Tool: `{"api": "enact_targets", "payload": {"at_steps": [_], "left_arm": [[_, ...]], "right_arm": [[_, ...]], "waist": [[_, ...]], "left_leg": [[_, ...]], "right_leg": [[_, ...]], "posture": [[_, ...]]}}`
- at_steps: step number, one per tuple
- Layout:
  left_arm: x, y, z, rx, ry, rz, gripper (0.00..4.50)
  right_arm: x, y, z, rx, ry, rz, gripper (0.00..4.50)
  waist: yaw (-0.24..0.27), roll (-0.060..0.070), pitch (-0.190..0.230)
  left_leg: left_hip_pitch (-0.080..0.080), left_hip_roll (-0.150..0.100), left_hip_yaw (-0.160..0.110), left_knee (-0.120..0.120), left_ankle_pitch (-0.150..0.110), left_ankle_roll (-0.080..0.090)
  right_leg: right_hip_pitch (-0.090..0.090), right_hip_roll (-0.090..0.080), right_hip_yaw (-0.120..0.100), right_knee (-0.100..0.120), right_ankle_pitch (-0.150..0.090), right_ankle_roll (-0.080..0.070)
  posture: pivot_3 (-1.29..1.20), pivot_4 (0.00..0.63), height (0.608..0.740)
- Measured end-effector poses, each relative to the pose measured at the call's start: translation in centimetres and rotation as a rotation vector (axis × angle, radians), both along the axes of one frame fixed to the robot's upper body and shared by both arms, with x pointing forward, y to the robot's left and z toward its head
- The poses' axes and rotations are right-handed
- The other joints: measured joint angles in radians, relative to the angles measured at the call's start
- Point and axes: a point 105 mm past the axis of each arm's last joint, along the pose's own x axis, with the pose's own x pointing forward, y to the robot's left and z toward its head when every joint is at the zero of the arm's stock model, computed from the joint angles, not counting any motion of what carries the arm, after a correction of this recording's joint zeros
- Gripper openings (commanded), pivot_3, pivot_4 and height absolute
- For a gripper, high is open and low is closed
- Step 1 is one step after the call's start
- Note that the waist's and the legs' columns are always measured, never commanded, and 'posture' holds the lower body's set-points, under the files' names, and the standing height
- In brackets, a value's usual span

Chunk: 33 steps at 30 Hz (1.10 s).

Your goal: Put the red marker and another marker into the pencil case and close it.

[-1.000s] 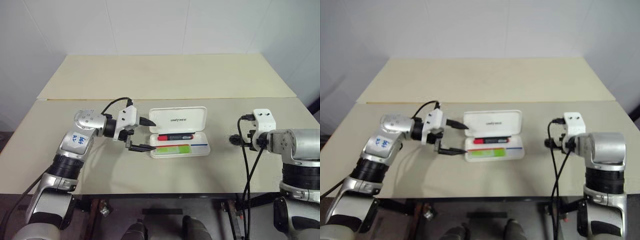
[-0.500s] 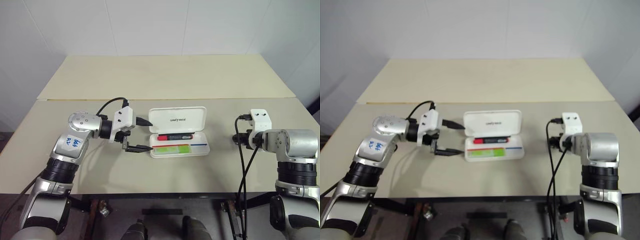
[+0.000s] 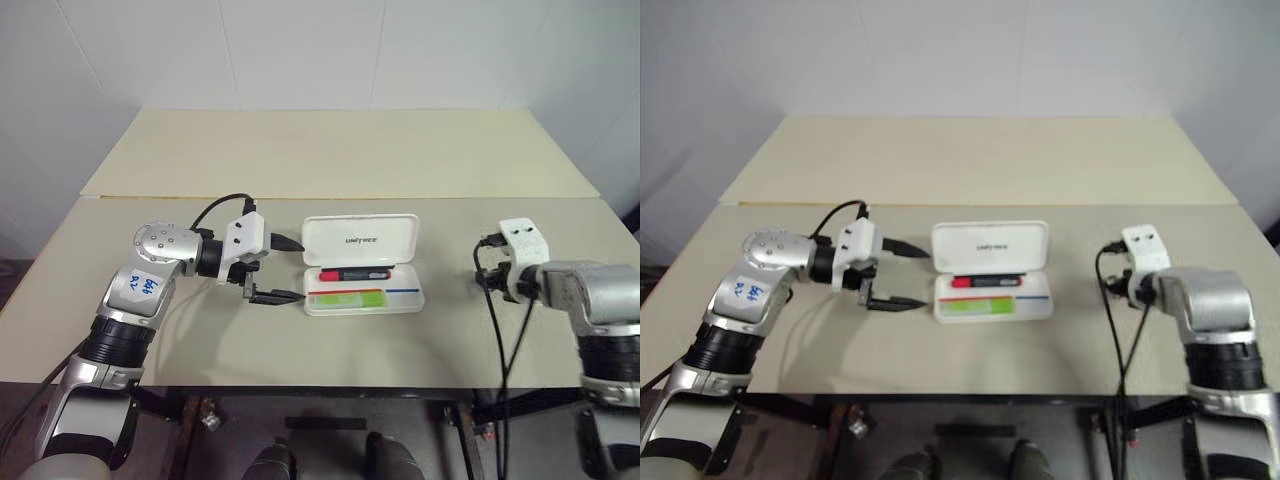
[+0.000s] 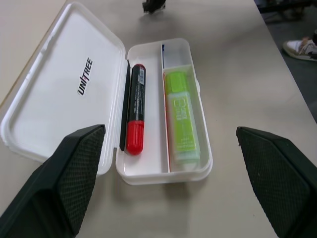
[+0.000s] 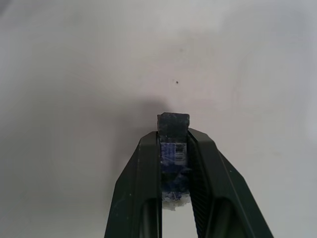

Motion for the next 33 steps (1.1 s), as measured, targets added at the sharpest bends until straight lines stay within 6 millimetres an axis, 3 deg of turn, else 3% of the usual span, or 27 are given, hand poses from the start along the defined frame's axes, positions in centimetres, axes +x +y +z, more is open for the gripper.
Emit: {"api": "enact_targets", "payload": {"at_steps": [4,9,14,21,33], "left_arm": [[0.0,-0.1,0.1,-0.001,-0.002,-0.005,4.50],[0.4,0.0,0.2,-0.007,-0.002,0.000,4.50],[0.3,0.0,0.1,-0.003,-0.004,-0.010,4.50],[0.1,0.2,-0.3,0.008,0.021,-0.006,4.50],[-0.6,0.8,-1.0,0.018,0.040,0.033,4.50]], "right_arm": [[-1.1,2.3,2.6,-0.092,-0.046,0.297,0.38],[-1.7,5.7,2.8,-0.118,-0.065,0.590,0.38],[-3.0,9.4,4.6,-0.142,-0.142,0.949,0.38],[-1.7,9.8,1.6,-0.203,-0.084,1.112,0.38],[-0.2,12.1,0.0,-0.227,-0.076,1.249,0.38]], "waist": [[-0.017,0.001,0.000],[-0.026,0.001,0.001],[-0.023,0.001,0.001],[-0.022,0.000,0.001],[-0.023,0.001,0.001]], "left_leg": [[0.000,0.001,0.001,-0.001,0.000,0.001],[0.001,0.001,0.002,0.000,0.000,0.001],[0.001,0.001,0.001,0.000,0.000,0.000],[0.000,0.001,0.001,0.000,0.001,-0.002],[0.000,0.001,0.001,0.000,0.002,-0.003]], "right_leg": [[0.000,0.000,0.000,-0.001,0.000,0.001],[0.000,0.000,0.000,0.000,0.001,0.002],[0.000,0.000,0.000,-0.001,0.001,0.002],[0.000,0.000,0.000,-0.001,0.001,0.002],[-0.001,0.000,0.000,0.000,0.001,0.001]], "posture": [[0.00,0.150,0.740],[0.00,0.150,0.740],[0.00,0.150,0.740],[0.00,0.150,0.740],[0.00,0.150,0.740]]}}
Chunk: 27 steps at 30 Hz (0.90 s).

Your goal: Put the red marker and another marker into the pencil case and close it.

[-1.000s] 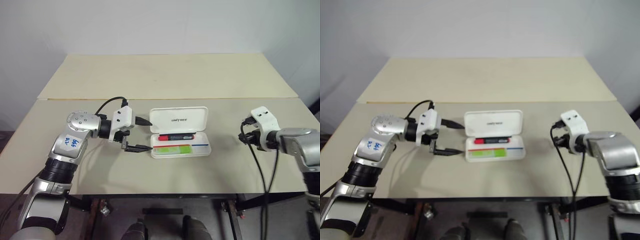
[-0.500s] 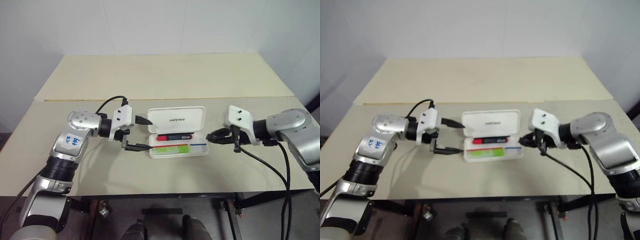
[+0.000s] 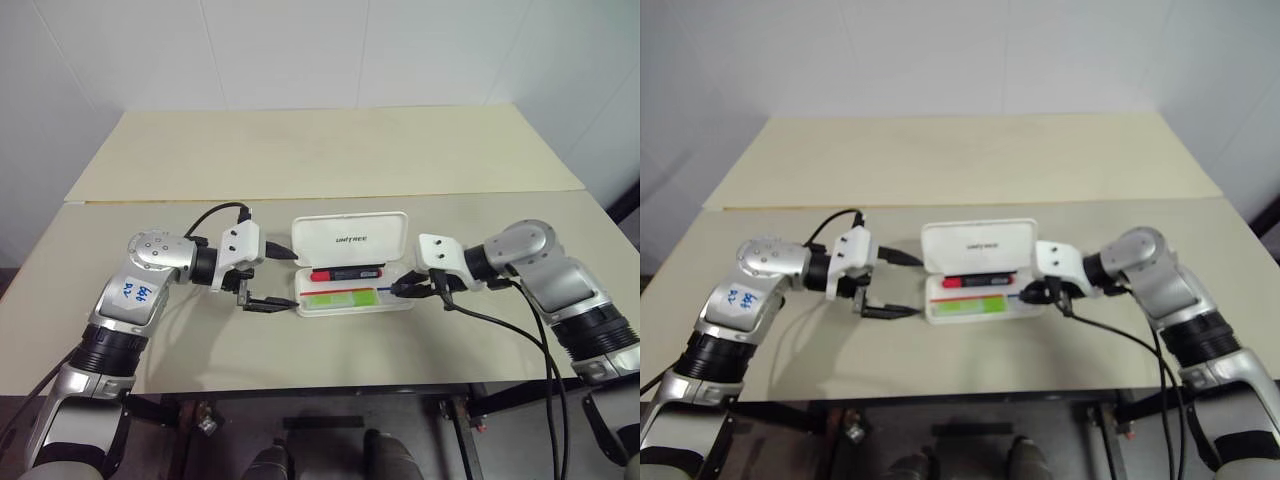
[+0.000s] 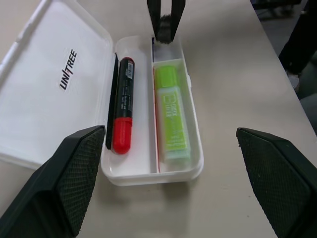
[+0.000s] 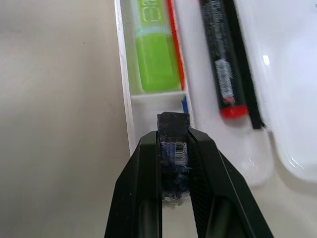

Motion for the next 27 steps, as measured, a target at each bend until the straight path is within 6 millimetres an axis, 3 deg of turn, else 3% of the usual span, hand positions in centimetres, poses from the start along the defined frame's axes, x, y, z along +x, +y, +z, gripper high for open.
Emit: {"api": "enact_targets", "payload": {"at_steps": [11,12,14,22,27], "left_arm": [[-0.1,0.1,0.4,-0.003,-0.015,0.014,4.50],[-0.1,0.2,0.4,-0.005,-0.014,0.018,4.50],[-0.1,0.3,0.5,-0.009,-0.016,0.026,4.50],[0.0,0.3,0.5,-0.011,-0.017,0.030,4.50],[0.0,0.3,0.7,-0.011,-0.022,0.028,4.50]], "right_arm": [[-0.1,0.4,-0.2,-0.014,0.019,0.030,0.38],[-0.1,0.4,-0.3,-0.015,0.021,0.033,1.10],[-0.1,0.4,-0.3,-0.014,0.031,0.034,1.63],[0.2,1.0,-0.5,0.019,0.030,0.031,4.47],[0.6,1.5,2.5,0.195,-0.033,-0.003,4.47]], "waist": [[0.000,0.000,0.000],[0.000,0.000,0.000],[-0.001,0.000,0.000],[0.000,0.000,0.000],[0.001,0.000,0.000]], "left_leg": [[0.000,0.000,0.000,0.000,0.000,0.000],[0.000,0.000,0.000,0.000,0.000,0.000],[0.000,0.000,0.000,0.000,0.000,0.000],[0.000,0.000,0.000,0.000,0.000,0.000],[0.000,0.000,0.000,0.000,0.000,0.000]], "right_leg": [[0.000,0.000,0.000,0.000,0.000,0.000],[0.000,0.000,0.000,0.000,0.000,0.000],[0.000,0.000,0.000,0.000,0.000,0.000],[0.000,0.000,0.000,0.000,0.000,0.000],[0.000,0.000,0.000,0.000,0.000,0.000]], "posture": [[0.00,0.150,0.740],[0.00,0.150,0.740],[0.00,0.150,0.740],[0.00,0.150,0.740],[0.00,0.150,0.740]]}}
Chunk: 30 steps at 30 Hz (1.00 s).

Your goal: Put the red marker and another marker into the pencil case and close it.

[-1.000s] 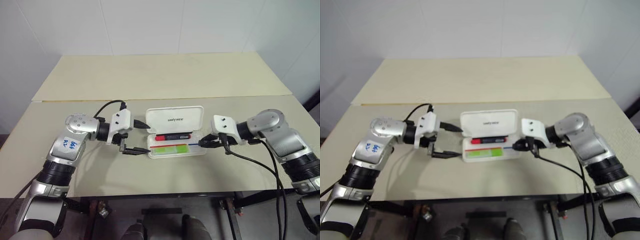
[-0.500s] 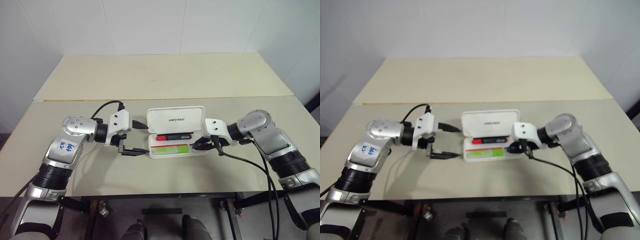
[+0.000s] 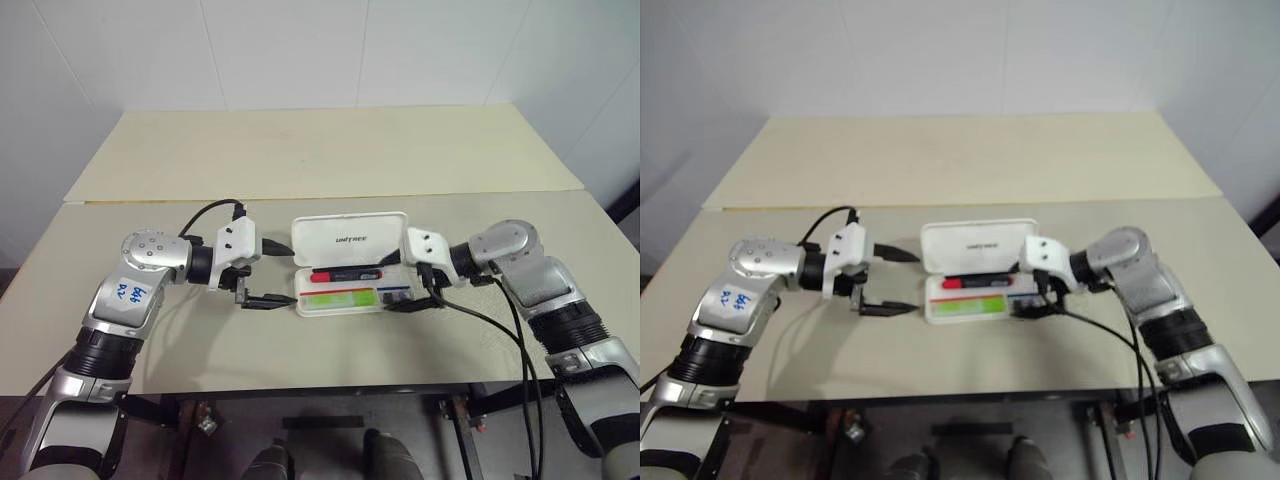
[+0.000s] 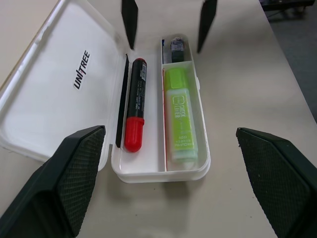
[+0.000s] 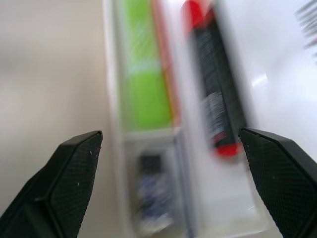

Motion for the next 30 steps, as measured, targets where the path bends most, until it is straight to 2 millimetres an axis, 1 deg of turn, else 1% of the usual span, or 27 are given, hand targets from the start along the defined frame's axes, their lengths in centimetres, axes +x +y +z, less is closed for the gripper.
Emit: {"api": "enact_targets", "payload": {"at_steps": [3,4,8,12,14,17,19,22,24,26,27,30], "left_arm": [[0.0,-0.1,0.1,-0.001,-0.003,-0.003,4.50],[0.1,-0.1,0.2,-0.004,-0.008,-0.006,4.50],[0.5,0.4,0.0,-0.009,0.010,0.011,4.50],[0.9,0.9,-0.2,-0.011,0.017,0.020,4.50],[1.2,1.6,-0.3,-0.013,0.025,0.042,4.50],[1.6,2.4,-0.3,-0.015,0.033,0.064,4.50],[1.7,2.6,-0.4,-0.017,0.037,0.069,4.50],[1.7,2.9,-0.3,-0.021,0.036,0.069,3.91],[1.6,2.9,0.1,-0.035,0.033,0.058,3.25],[1.6,2.8,0.5,-0.045,0.032,0.047,2.50],[1.6,2.7,0.6,-0.048,0.032,0.042,2.24],[1.6,2.7,0.8,-0.051,0.028,0.039,1.23]], "right_arm": [[-0.8,0.4,2.3,0.090,-0.050,0.027,4.47],[-1.6,0.3,2.9,0.138,-0.062,0.034,4.47],[-4.1,-1.4,3.2,0.195,-0.045,0.027,4.47],[-5.8,-2.9,3.4,0.203,-0.029,0.006,4.47],[-6.3,-4.2,3.8,0.213,-0.005,-0.034,4.47],[-6.5,-5.4,5.0,0.266,-0.015,-0.082,4.47],[-6.5,-6.0,5.2,0.274,-0.028,-0.108,4.47],[-6.9,-6.8,3.9,0.253,0.003,-0.136,4.50],[-7.0,-7.0,3.3,0.246,0.012,-0.139,4.50],[-7.0,-7.1,3.3,0.245,0.004,-0.141,4.50],[-6.9,-7.0,3.4,0.245,-0.004,-0.142,4.50],[-6.7,-7.1,3.5,0.244,-0.024,-0.159,4.50]], "waist": [[0.000,0.000,0.000],[0.001,0.000,0.000],[0.017,0.000,0.000],[0.024,0.000,0.000],[0.022,0.000,0.000],[0.022,0.000,0.000],[0.024,0.000,0.000],[0.025,0.000,0.000],[0.025,0.000,0.000],[0.025,0.000,0.000],[0.025,0.000,0.000],[0.022,0.000,0.000]], "left_leg": [[0.000,0.000,0.000,0.000,0.000,0.000],[0.000,0.000,0.000,0.000,0.000,0.000],[0.000,0.000,0.000,0.000,0.000,0.001],[0.000,0.000,0.000,0.001,-0.002,0.003],[0.000,0.000,0.000,0.001,-0.002,0.003],[0.001,0.001,0.001,0.001,-0.002,0.003],[0.001,0.000,0.001,0.001,-0.002,0.003],[0.001,0.000,0.001,0.001,-0.002,0.003],[0.000,0.000,0.001,0.001,-0.002,0.003],[0.001,0.000,0.001,0.001,-0.002,0.003],[0.001,0.000,0.001,0.001,-0.002,0.003],[0.001,0.000,0.001,0.001,-0.002,0.003]], "right_leg": [[0.000,0.000,0.000,0.000,0.000,0.000],[0.000,0.000,0.000,-0.001,0.000,0.000],[0.000,0.000,0.000,-0.001,0.000,0.000],[0.001,0.000,0.000,0.000,0.000,0.000],[0.001,0.000,0.000,0.000,0.000,-0.001],[0.001,0.000,0.000,0.001,0.001,-0.001],[0.001,0.000,0.000,0.001,0.001,-0.001],[0.001,0.000,0.000,0.001,0.001,-0.001],[0.001,0.000,0.000,0.000,0.001,-0.001],[0.001,0.000,0.000,0.000,0.001,-0.001],[0.001,0.000,0.000,0.001,0.001,-0.001],[0.001,0.000,0.000,0.001,0.001,-0.001]], "posture": [[0.00,0.150,0.740],[0.00,0.150,0.740],[0.00,0.150,0.740],[0.00,0.150,0.740],[0.00,0.150,0.740],[0.00,0.150,0.740],[0.00,0.150,0.740],[0.00,0.150,0.740],[0.00,0.150,0.740],[0.00,0.150,0.740],[0.00,0.150,0.740],[0.00,0.150,0.740]]}}
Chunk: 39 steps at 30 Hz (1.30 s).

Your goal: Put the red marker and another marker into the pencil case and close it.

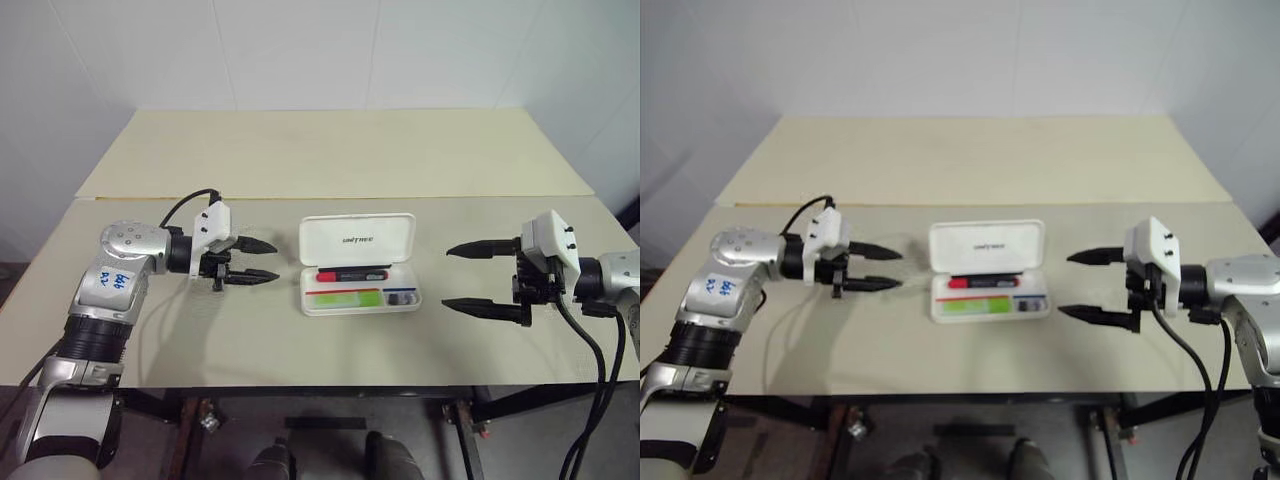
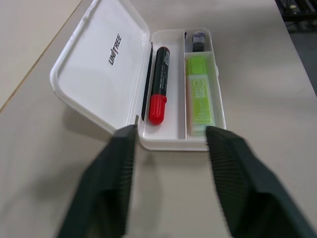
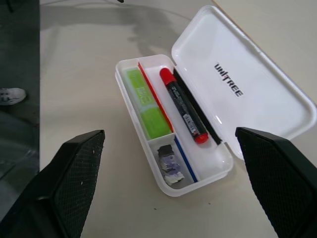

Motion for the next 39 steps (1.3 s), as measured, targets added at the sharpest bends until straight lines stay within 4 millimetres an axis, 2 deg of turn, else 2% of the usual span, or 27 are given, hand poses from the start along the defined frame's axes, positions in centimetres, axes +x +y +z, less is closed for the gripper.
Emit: {"api": "enact_targets", "payload": {"at_steps": [3,4,9,12,18,23,27,32,39], "left_arm": [[0.1,0.0,0.1,-0.003,-0.002,0.005,0.21],[0.2,0.0,0.1,-0.010,-0.006,0.013,0.06],[1.7,-0.2,0.7,-0.074,-0.023,0.094,0.06],[3.2,-0.2,0.7,-0.085,-0.045,0.182,0.06],[6.1,-1.0,-1.0,-0.035,-0.037,0.309,0.06],[8.0,-2.9,-1.5,-0.033,-0.024,0.339,0.06],[8.2,-4.3,-1.4,-0.037,-0.038,0.283,0.06],[7.5,-5.5,-1.4,-0.042,-0.064,0.174,0.06],[5.3,-5.8,-0.8,-0.008,-0.097,-0.027,0.06]], "right_arm": [[0.2,0.0,0.2,0.002,-0.013,-0.012,4.50],[0.3,0.0,0.2,0.002,-0.017,-0.015,4.50],[0.5,0.3,0.1,-0.009,-0.028,-0.016,4.50],[0.6,0.5,-0.1,-0.012,-0.023,-0.014,4.50],[0.8,0.5,-0.1,-0.015,-0.034,-0.029,4.50],[0.8,0.6,0.0,-0.013,-0.041,-0.036,4.50],[0.9,0.6,-0.1,-0.011,-0.044,-0.044,4.50],[0.6,0.9,-0.3,-0.014,-0.050,-0.041,4.50],[0.7,0.9,-0.4,-0.010,-0.052,-0.056,4.50]], "waist": [[0.002,0.000,0.000],[0.002,0.000,0.000],[0.003,0.000,0.000],[0.004,0.000,0.000],[0.005,0.000,0.000],[0.005,0.000,0.000],[0.002,-0.001,0.000],[0.004,-0.001,0.000],[0.002,-0.001,0.000]], "left_leg": [[0.000,0.000,0.000,0.000,0.000,0.000],[0.000,0.000,0.000,0.000,0.000,0.000],[0.000,0.000,0.000,0.000,0.000,0.000],[0.000,0.000,0.000,0.000,0.000,-0.001],[0.000,-0.001,0.000,0.000,0.001,-0.001],[-0.001,-0.001,0.000,0.001,0.001,-0.001],[-0.001,-0.001,0.001,0.001,0.001,-0.002],[-0.001,-0.001,0.001,0.001,0.001,-0.002],[-0.001,0.000,0.001,0.001,0.001,-0.002]], "right_leg": [[0.000,0.000,0.000,0.000,0.000,0.000],[0.000,0.000,0.000,0.000,0.000,0.000],[0.000,0.000,0.000,0.000,0.000,0.000],[0.000,0.000,0.000,0.000,0.000,0.000],[0.000,0.000,0.000,-0.001,0.000,0.000],[0.001,0.000,0.000,-0.001,0.001,0.001],[0.000,0.000,0.000,-0.002,0.001,0.001],[0.000,0.000,0.000,-0.002,0.001,0.001],[0.000,0.000,0.000,-0.002,0.001,0.001]], "posture": [[0.00,0.150,0.740],[0.00,0.150,0.740],[0.00,0.150,0.740],[0.00,0.150,0.740],[0.00,0.150,0.740],[0.00,0.150,0.740],[0.00,0.150,0.740],[0.00,0.150,0.740],[0.00,0.150,0.740]]}}
